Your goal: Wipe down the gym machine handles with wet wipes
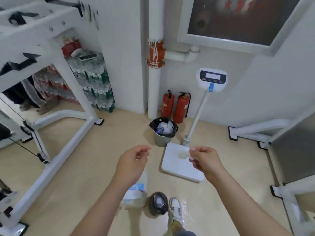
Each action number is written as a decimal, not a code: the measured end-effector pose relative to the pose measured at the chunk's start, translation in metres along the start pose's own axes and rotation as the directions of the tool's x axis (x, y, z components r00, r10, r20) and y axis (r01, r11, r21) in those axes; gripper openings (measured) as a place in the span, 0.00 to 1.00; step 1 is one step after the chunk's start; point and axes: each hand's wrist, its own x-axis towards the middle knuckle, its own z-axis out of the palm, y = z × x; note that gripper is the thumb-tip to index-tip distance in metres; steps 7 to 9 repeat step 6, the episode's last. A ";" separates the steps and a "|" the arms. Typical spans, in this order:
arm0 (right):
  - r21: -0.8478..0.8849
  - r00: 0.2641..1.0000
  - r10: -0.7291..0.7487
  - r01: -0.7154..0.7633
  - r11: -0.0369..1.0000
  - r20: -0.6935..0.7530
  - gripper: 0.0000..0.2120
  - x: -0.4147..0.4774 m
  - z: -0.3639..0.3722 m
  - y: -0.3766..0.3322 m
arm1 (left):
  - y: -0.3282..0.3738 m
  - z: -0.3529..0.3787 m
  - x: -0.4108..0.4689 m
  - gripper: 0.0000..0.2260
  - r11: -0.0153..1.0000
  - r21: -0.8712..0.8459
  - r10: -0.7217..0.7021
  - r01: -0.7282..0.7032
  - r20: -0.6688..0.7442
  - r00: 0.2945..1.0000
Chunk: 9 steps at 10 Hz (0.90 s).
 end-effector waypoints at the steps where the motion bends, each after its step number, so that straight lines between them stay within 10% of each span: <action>1: -0.044 0.999 -0.005 0.004 0.999 -0.032 0.04 0.106 -0.003 -0.033 | 0.016 0.028 0.077 0.13 0.988 0.154 -0.015 0.023 -0.056 0.998; 4: -0.152 0.980 0.020 0.010 0.988 0.196 0.12 0.308 0.022 -0.136 | 0.076 0.086 0.227 0.13 0.990 0.123 -0.046 0.065 -0.155 0.987; 9: 0.002 0.996 0.072 -0.073 0.997 0.059 0.10 0.327 0.010 -0.122 | 0.082 0.094 0.258 0.18 0.977 0.196 -0.057 0.083 -0.139 0.989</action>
